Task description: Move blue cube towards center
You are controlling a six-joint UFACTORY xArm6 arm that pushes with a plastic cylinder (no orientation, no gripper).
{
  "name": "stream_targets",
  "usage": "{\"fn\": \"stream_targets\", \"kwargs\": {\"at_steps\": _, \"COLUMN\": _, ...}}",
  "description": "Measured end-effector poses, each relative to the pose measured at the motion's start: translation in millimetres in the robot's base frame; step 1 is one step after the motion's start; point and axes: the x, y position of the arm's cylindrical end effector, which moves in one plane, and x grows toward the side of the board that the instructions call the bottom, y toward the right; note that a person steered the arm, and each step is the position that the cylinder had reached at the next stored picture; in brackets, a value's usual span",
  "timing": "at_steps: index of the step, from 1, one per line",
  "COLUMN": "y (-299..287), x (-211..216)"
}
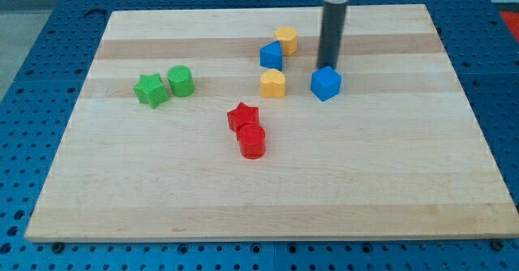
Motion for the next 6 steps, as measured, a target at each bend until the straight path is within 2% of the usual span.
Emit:
{"fn": "stream_targets", "kwargs": {"at_steps": 2, "y": 23, "x": 34}}
{"fn": "stream_targets", "kwargs": {"at_steps": 4, "y": -36, "x": 39}}
{"fn": "stream_targets", "kwargs": {"at_steps": 6, "y": -67, "x": 70}}
